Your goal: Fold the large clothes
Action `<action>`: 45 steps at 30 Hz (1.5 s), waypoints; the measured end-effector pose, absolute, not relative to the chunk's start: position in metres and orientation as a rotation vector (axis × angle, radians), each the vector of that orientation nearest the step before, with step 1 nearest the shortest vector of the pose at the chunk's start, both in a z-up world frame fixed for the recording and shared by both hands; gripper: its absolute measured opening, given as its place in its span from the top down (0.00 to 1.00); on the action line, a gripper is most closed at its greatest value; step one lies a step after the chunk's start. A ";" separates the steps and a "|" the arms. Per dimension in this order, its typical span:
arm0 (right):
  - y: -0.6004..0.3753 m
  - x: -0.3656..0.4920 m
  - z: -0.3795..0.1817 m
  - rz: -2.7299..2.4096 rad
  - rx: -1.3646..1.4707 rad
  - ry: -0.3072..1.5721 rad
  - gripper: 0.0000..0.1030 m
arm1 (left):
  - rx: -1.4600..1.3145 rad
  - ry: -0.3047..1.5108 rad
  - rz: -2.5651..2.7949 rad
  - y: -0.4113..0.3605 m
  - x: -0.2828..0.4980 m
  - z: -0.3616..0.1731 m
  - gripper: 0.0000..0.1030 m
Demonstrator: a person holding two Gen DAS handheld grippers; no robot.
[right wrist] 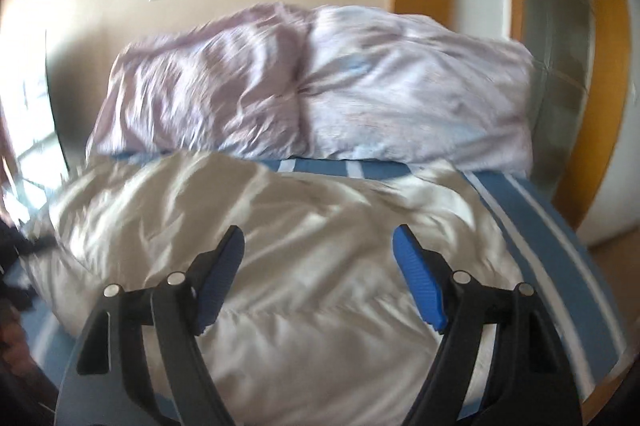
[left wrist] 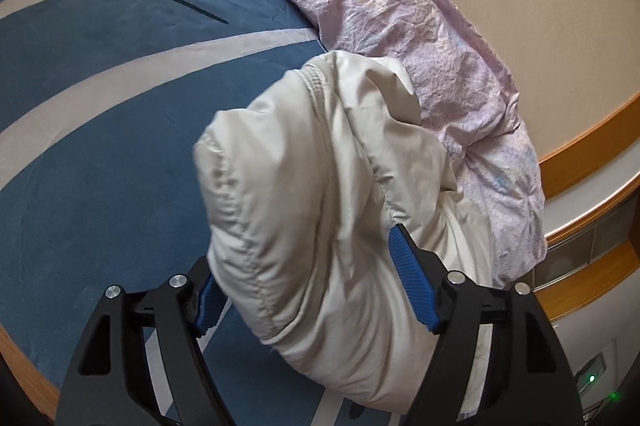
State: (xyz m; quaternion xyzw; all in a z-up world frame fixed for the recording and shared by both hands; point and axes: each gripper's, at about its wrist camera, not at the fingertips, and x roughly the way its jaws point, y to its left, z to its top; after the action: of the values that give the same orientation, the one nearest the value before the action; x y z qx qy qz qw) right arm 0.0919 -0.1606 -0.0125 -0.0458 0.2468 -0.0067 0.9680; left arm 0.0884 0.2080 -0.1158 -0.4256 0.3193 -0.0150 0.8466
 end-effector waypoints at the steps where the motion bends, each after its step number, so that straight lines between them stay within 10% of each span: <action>1: -0.153 0.097 -0.014 -0.009 -0.112 0.507 0.25 | -0.892 0.676 -0.032 0.207 0.090 -0.115 0.28; 24: -0.140 0.154 -0.076 -0.059 -0.130 0.742 0.02 | -1.032 0.702 -0.073 0.217 0.112 -0.127 0.30; 45: -0.134 0.160 -0.089 -0.074 -0.181 0.750 0.02 | -0.942 0.617 -0.105 0.202 0.110 -0.088 0.64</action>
State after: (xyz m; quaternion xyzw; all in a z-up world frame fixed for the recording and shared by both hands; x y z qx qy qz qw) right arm 0.1598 -0.1337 -0.0895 -0.0881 0.3658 -0.0363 0.9258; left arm 0.1100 0.2018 -0.0879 -0.4464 0.2921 -0.0498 0.8443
